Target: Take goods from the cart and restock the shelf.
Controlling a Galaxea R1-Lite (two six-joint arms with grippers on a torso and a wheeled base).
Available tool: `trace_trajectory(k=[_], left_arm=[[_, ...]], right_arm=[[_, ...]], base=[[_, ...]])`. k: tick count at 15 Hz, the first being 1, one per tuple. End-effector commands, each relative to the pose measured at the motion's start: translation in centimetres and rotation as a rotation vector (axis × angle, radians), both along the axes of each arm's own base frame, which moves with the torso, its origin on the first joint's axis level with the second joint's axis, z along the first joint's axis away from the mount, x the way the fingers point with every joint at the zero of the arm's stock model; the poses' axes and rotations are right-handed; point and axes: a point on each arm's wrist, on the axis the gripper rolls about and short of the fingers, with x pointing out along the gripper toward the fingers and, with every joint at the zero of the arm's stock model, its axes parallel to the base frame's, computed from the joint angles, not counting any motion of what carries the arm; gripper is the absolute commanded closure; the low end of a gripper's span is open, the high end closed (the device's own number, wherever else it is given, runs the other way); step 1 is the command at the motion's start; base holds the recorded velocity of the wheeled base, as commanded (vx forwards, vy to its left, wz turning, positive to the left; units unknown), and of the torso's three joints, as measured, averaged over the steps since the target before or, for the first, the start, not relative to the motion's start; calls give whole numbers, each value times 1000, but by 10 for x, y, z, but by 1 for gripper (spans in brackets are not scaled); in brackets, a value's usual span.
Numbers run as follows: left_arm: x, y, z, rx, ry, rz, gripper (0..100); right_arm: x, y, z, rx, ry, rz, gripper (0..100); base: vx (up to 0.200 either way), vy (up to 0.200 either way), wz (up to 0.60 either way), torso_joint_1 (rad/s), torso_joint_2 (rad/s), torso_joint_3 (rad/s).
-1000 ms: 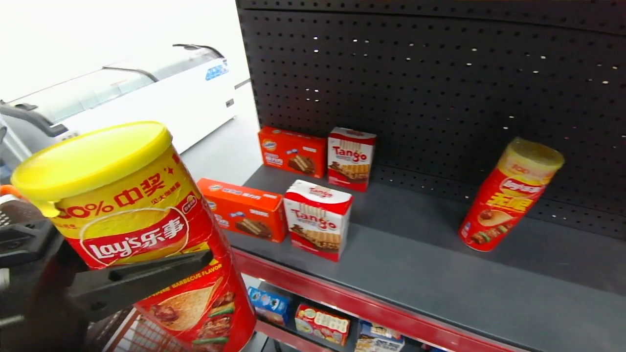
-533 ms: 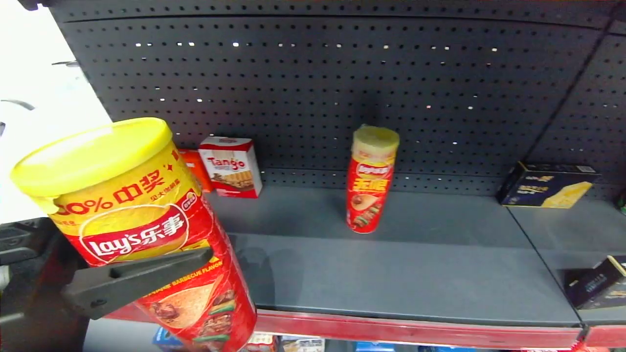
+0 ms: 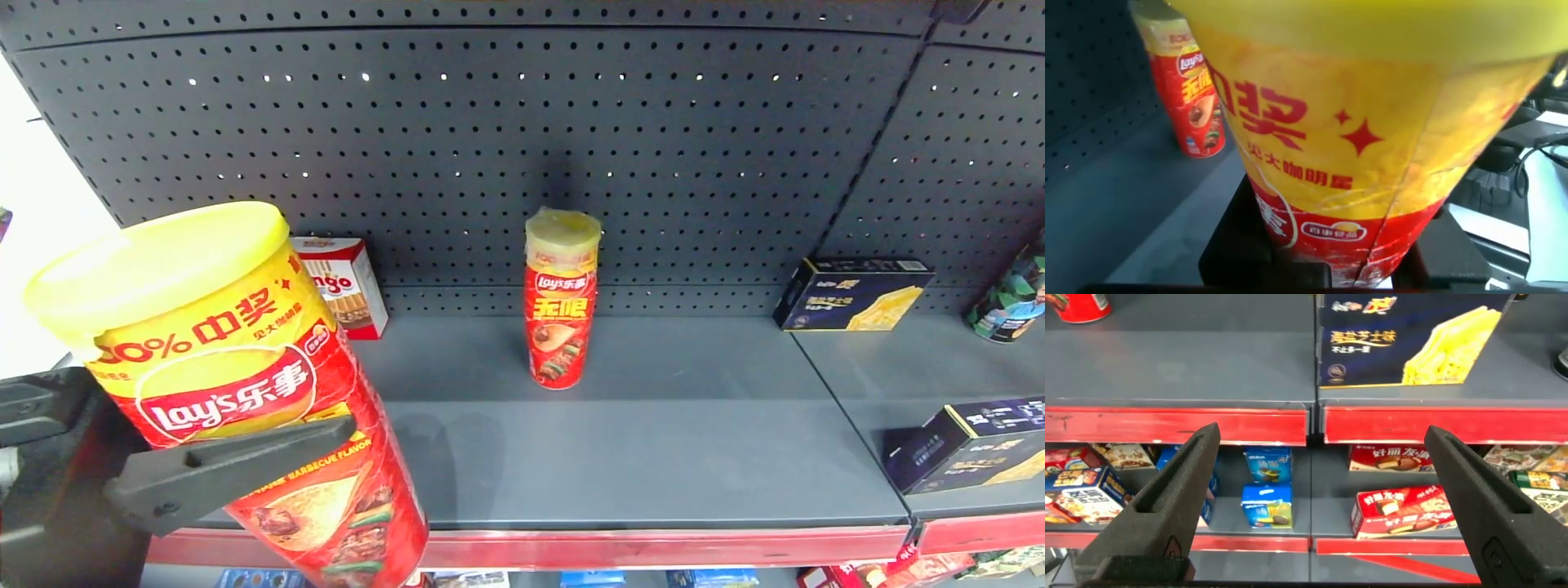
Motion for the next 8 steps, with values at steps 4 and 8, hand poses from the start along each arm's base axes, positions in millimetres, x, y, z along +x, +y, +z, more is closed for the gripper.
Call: trace_trajectory(k=[4,8], left_arm=[[1,2,-1,1,3,17,100],[4,1,2,-1,1,17,100]], right_arm=[[0,0,0,-1,3,5,0],[8,1,82,-10,-18,63,0]], base=[[0,0,0,0,0,0],[0,0,0,0,0,0]])
